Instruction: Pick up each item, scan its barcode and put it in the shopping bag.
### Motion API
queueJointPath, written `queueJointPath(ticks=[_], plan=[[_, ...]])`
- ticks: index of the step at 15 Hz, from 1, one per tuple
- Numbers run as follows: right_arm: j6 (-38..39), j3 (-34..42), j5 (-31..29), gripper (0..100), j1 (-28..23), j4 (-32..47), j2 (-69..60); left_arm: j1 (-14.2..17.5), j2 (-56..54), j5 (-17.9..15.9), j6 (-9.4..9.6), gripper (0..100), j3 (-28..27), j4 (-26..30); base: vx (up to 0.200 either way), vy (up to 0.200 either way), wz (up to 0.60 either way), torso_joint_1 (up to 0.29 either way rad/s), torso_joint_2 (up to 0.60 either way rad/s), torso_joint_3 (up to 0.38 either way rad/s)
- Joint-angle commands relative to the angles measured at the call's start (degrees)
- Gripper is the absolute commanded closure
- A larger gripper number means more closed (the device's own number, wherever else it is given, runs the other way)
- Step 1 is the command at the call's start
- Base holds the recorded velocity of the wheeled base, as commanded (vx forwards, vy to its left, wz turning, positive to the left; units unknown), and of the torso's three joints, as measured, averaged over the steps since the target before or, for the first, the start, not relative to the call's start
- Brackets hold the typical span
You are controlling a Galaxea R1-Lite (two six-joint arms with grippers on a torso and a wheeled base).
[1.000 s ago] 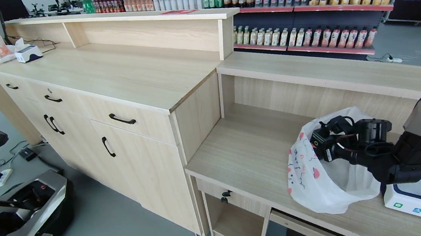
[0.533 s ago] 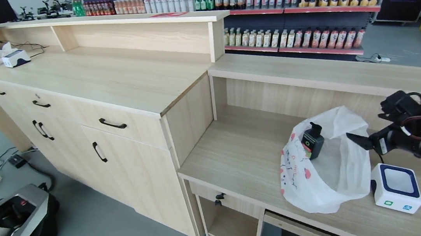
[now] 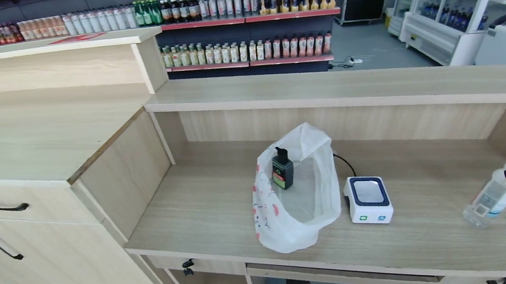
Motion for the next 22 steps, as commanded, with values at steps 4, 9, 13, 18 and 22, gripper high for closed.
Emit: queueJointPath(ticks=[4, 9, 13, 18, 22], plan=[[5.61, 0.28, -1.34, 0, -4.75, -5.26, 9.88, -0.02, -0.02, 0.02, -0.01, 0, 0.00, -0.04, 0.000, 0.000, -0.15, -0.001, 0.00, 0.002], [4.56, 0.37, -0.99, 0, -5.28, -13.52, 19.46, -0.02, -0.02, 0.02, -0.01, 0, 0.00, -0.04, 0.000, 0.000, 0.00, 0.000, 0.00, 0.000], [3.15, 0.28, 4.02, 0, -6.16, -16.86, 23.15, -0.02, -0.02, 0.02, -0.01, 0, 0.00, -0.04, 0.000, 0.000, 0.00, 0.000, 0.00, 0.000], [1.57, 0.02, 6.74, 0, -5.63, -23.10, 28.34, -0.02, -0.02, 0.02, -0.01, 0, 0.00, -0.04, 0.000, 0.000, 0.00, 0.000, 0.00, 0.000], [-0.98, -0.07, 10.17, 0, -5.11, -29.43, 34.14, -0.02, -0.02, 0.02, -0.01, 0, 0.00, -0.04, 0.000, 0.000, 0.00, 0.000, 0.00, 0.000]])
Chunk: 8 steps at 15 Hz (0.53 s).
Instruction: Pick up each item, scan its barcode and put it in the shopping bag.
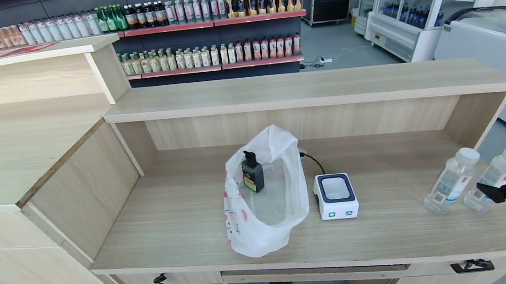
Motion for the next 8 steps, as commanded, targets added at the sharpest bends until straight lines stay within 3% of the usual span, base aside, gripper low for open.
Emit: queueJointPath(ticks=[1, 3, 8], plan=[[-1.70, 0.02, 1.92, 0, 0.09, -1.30, 4.21, 0.03, -0.02, 0.02, -0.01, 0, 0.00, -0.04, 0.000, 0.000, 0.00, 0.000, 0.00, 0.000], [-4.16, -0.16, 5.97, 0, 0.09, -2.70, 5.79, 0.03, -0.02, 0.02, -0.01, 0, 0.00, -0.04, 0.000, 0.000, 0.00, 0.000, 0.00, 0.000], [-5.04, -1.13, 8.16, 0, 2.37, -6.92, 10.18, 0.03, -0.02, 0.02, -0.01, 0, 0.00, -0.04, 0.000, 0.000, 0.00, 0.000, 0.00, 0.000]])
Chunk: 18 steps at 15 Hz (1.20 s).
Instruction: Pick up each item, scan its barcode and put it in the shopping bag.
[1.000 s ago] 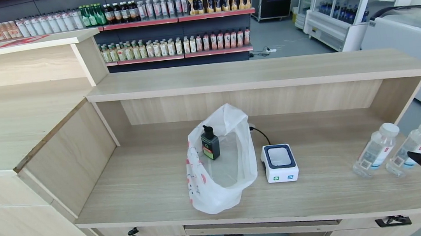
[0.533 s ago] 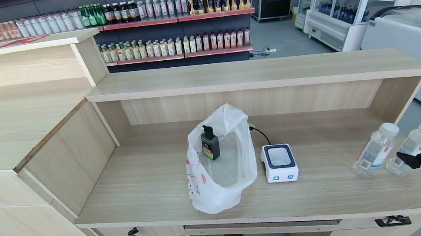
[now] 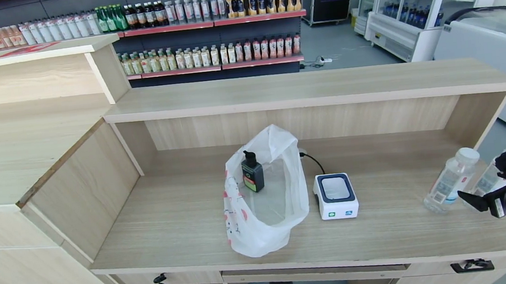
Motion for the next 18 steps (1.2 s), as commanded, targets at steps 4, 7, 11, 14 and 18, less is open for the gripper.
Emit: queueJointPath(ticks=[4, 7, 11, 14, 18], plan=[[0.34, -0.97, 1.07, 0, 2.96, -3.25, 5.98, 0.01, -0.02, 0.02, -0.01, 0, 0.00, -0.02, 0.000, 0.000, 0.00, 0.000, 0.00, 0.000], [2.19, -1.76, 2.04, 0, 4.01, -3.42, 8.18, 0.01, -0.02, 0.02, -0.01, 0, 0.00, -0.02, 0.000, 0.000, 0.00, 0.000, 0.00, 0.000], [3.86, -3.96, 2.04, 0, 5.42, -4.39, 9.94, 0.01, -0.02, 0.02, -0.01, 0, 0.00, -0.02, 0.000, 0.000, 0.00, 0.000, 0.00, 0.000], [6.06, -5.19, 2.04, 0, 7.26, -6.06, 11.78, 0.01, -0.02, 0.02, -0.01, 0, 0.00, -0.02, 0.000, 0.000, 0.00, 0.000, 0.00, 0.000], [8.08, -7.47, 1.95, 0, 9.46, -6.06, 13.54, 0.01, -0.02, 0.02, -0.01, 0, 0.00, -0.02, 0.000, 0.000, 0.00, 0.000, 0.00, 0.000]])
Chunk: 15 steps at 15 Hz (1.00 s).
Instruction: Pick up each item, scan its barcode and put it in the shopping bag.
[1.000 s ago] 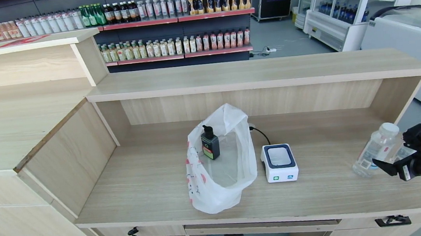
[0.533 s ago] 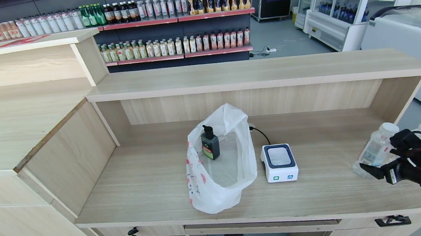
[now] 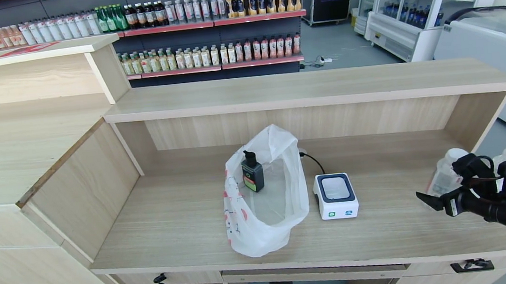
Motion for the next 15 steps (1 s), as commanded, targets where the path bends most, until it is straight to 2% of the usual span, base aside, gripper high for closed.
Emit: queueJointPath(ticks=[1, 3, 7, 10, 11, 15], plan=[[0.06, -1.01, 0.01, 0, 0.85, -0.01, 1.21, 0.01, -0.02, 0.04, -0.01, 0, 0.00, -0.04, 0.000, 0.000, 0.00, 0.000, 0.00, 0.000], [0.15, -1.98, 0.01, 0, 1.03, -0.45, 1.56, 0.01, -0.02, 0.04, -0.01, 0, 0.00, -0.04, 0.000, 0.000, 0.00, 0.000, 0.00, 0.000], [9.37, -4.44, -0.17, 0, 1.82, -4.93, 2.27, 0.01, -0.02, 0.04, -0.01, 0, 0.00, -0.04, 0.000, 0.000, 0.00, 0.000, 0.00, 0.000], [9.73, -5.14, -0.17, 0, 1.73, -5.02, 2.71, 0.01, -0.02, 0.04, -0.01, 0, 0.00, -0.04, 0.000, 0.000, 0.00, 0.000, 0.00, 0.000], [9.81, -5.23, -0.17, 100, 1.73, -5.64, 3.23, 0.01, -0.02, 0.04, -0.01, 0, 0.00, -0.04, 0.000, 0.000, 0.00, 0.000, 0.00, 0.000], [9.81, -6.37, -0.17, 100, 1.73, -7.31, 4.11, 0.01, -0.02, 0.04, -0.01, 0, 0.00, -0.04, 0.000, 0.000, 0.00, 0.000, 0.00, 0.000]])
